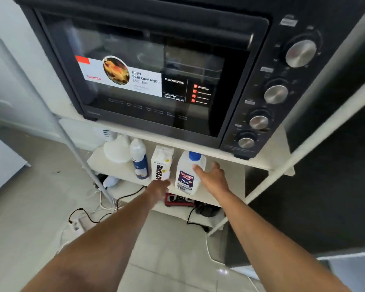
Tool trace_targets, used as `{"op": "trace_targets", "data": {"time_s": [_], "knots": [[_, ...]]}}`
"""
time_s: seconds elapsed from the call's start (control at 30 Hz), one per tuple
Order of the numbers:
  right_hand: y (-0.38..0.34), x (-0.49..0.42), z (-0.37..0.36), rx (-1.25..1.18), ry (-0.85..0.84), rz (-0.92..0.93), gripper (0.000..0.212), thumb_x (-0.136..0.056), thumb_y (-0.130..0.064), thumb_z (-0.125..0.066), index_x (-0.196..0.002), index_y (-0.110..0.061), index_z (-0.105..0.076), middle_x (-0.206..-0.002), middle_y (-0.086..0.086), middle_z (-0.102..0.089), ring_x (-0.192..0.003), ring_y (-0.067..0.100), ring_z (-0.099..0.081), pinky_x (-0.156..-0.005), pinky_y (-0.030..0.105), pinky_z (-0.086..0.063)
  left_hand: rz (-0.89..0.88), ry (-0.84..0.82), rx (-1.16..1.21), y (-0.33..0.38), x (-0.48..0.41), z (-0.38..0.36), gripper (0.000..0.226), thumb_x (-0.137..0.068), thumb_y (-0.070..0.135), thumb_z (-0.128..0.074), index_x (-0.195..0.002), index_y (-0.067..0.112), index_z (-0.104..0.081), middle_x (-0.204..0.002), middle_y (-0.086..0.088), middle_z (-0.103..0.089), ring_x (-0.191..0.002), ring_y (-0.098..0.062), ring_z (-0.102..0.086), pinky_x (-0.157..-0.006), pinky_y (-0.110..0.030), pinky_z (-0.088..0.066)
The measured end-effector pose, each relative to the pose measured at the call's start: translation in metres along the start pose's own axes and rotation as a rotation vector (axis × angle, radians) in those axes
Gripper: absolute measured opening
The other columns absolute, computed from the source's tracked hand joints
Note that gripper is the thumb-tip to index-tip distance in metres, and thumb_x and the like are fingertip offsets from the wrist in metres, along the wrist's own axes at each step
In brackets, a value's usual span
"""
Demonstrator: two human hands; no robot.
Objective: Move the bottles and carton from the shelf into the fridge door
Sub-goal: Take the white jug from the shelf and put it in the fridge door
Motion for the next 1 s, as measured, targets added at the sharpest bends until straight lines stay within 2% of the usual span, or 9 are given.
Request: {"op": "trace_targets", "data": {"time_s": [0.07, 0.13, 0.2, 0.27, 0.37, 0.5, 0.7, 0.83, 1.0], "knots": [[-0.010, -0.027, -0.007, 0.005, 0.013, 0.026, 0.091, -0.071, -0.073, -0.061, -0.139, -0.018, -0.038, -0.133, 0.012, -0.045, -0.117, 0.033, -0.056, -0.088, 0.035, -0.044, 0.051, -0.039, 0.029, 0.000, -0.025, -0.013, 0.044, -0.101, 0.034, -0.042, -0.135, 0.008, -0.051, -0.084, 0.002, -0.056, -0.072, -0.012, -0.053, -0.057, -0.025, -0.043], [-0.017, -0.046, -0.016, -0.018, 0.004, 0.041, 0.089, -0.062, -0.079, -0.063, -0.129, -0.022, -0.051, -0.131, 0.007, -0.050, -0.117, 0.029, -0.057, -0.088, 0.031, -0.042, 0.122, -0.046, 0.111, -0.002, -0.047, -0.020, 0.053, -0.097, 0.049, -0.041, -0.134, 0.013, -0.052, -0.112, -0.004, -0.063, -0.099, -0.022, -0.060, -0.075, -0.033, -0.040], [-0.021, -0.065, -0.030, 0.000, -0.032, 0.052, 0.082, -0.056, -0.083, -0.061, -0.116, -0.028, -0.061, -0.124, 0.001, -0.061, -0.114, 0.024, -0.060, -0.089, 0.029, -0.044, 0.165, -0.036, 0.149, -0.004, -0.073, -0.027, 0.064, -0.093, 0.059, -0.039, -0.137, 0.014, -0.049, -0.136, -0.007, -0.055, -0.121, -0.028, -0.053, -0.087, -0.037, -0.039], [-0.020, -0.075, -0.037, 0.063, -0.060, 0.052, 0.082, -0.055, -0.086, -0.059, -0.112, -0.028, -0.063, -0.118, -0.003, -0.066, -0.110, 0.023, -0.061, -0.086, 0.029, -0.045, 0.192, -0.045, 0.186, -0.006, -0.088, -0.034, 0.068, -0.092, 0.062, -0.038, -0.141, 0.016, -0.045, -0.144, -0.009, -0.049, -0.129, -0.030, -0.049, -0.097, -0.042, -0.039], [-0.010, -0.097, -0.038, 0.095, 0.039, 0.061, 0.065, -0.062, -0.082, -0.058, -0.099, -0.028, -0.064, -0.112, -0.004, -0.069, -0.108, 0.024, -0.063, -0.085, 0.029, -0.045, 0.247, -0.084, 0.263, -0.005, -0.120, -0.051, 0.070, -0.090, 0.064, -0.041, -0.141, 0.016, -0.045, -0.149, -0.010, -0.045, -0.132, -0.032, -0.046, -0.104, -0.048, -0.038], [0.007, -0.095, -0.027, -0.090, 0.150, 0.091, 0.042, -0.060, -0.065, -0.068, -0.078, -0.028, -0.064, -0.088, -0.013, -0.071, -0.091, 0.013, -0.067, -0.083, 0.029, -0.053, 0.267, -0.122, 0.351, -0.011, -0.125, -0.062, 0.076, -0.082, 0.068, -0.049, -0.141, 0.019, -0.043, -0.149, -0.012, -0.042, -0.133, -0.034, -0.044, -0.105, -0.051, -0.040], [0.022, -0.093, -0.012, -0.246, 0.151, 0.129, 0.033, -0.055, -0.054, -0.075, -0.076, -0.029, -0.070, -0.074, -0.022, -0.070, -0.075, -0.006, -0.065, -0.073, 0.019, -0.051, 0.243, -0.196, 0.496, -0.027, -0.124, -0.069, 0.104, -0.062, 0.075, -0.066, -0.149, 0.029, -0.031, -0.157, -0.015, -0.029, -0.141, -0.036, -0.034, -0.109, -0.056, -0.035], [0.027, -0.088, -0.002, -0.306, 0.196, 0.127, 0.031, -0.057, -0.050, -0.077, -0.077, -0.028, -0.071, -0.075, -0.019, -0.071, -0.074, -0.006, -0.065, -0.068, 0.017, -0.049, 0.207, -0.191, 0.552, -0.035, -0.124, -0.072, 0.120, -0.043, 0.073, -0.075, -0.145, 0.025, -0.036, -0.150, -0.020, -0.039, -0.133, -0.036, -0.045, -0.108, -0.054, -0.039], [0.036, -0.060, -0.003, -0.236, 0.175, 0.029, 0.036, -0.060, -0.056, -0.073, -0.066, -0.021, -0.066, -0.060, -0.010, -0.064, -0.059, 0.010, -0.061, -0.054, 0.024, -0.045, 0.242, -0.191, 0.509, -0.058, -0.102, -0.067, 0.090, -0.055, 0.071, -0.074, -0.126, 0.021, -0.053, -0.139, -0.020, -0.051, -0.122, -0.035, -0.053, -0.106, -0.050, -0.042]]}}
Point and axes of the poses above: each hand's wrist, its own x-axis away from the middle knuckle, its own z-axis out of the back of the hand, y = z × x, the point moved 5 cm from there along -x, towards the middle knuckle
